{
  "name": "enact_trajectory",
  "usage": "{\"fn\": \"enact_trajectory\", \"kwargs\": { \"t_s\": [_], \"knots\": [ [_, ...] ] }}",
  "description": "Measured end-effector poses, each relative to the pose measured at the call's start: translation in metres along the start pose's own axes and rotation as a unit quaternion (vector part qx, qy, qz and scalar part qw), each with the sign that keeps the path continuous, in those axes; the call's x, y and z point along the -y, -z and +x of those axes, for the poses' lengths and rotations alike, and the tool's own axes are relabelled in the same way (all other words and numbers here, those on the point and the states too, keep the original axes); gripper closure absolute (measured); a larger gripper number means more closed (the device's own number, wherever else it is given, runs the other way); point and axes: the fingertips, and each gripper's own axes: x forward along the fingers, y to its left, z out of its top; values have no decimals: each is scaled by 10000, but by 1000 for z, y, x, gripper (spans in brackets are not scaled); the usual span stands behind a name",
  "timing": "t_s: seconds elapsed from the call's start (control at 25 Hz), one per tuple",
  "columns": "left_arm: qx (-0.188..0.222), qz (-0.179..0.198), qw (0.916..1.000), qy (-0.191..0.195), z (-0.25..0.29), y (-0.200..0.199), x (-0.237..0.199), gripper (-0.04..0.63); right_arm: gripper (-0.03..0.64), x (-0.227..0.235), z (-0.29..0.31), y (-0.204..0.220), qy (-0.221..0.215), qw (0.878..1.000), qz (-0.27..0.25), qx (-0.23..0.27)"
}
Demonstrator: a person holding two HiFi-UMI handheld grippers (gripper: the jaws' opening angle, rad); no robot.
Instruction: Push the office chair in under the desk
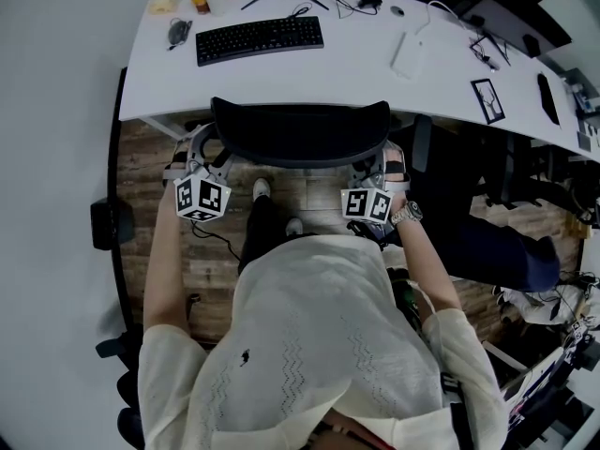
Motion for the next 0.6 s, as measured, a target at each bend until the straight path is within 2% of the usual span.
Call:
{"fn": "enact_trajectory", "kwargs": {
  "t_s": [0.6],
  "knots": [
    [25, -8, 10000, 23, 4, 4, -8, 353, 384, 0, 5, -4, 5, 9999, 9, 103]
  ]
}}
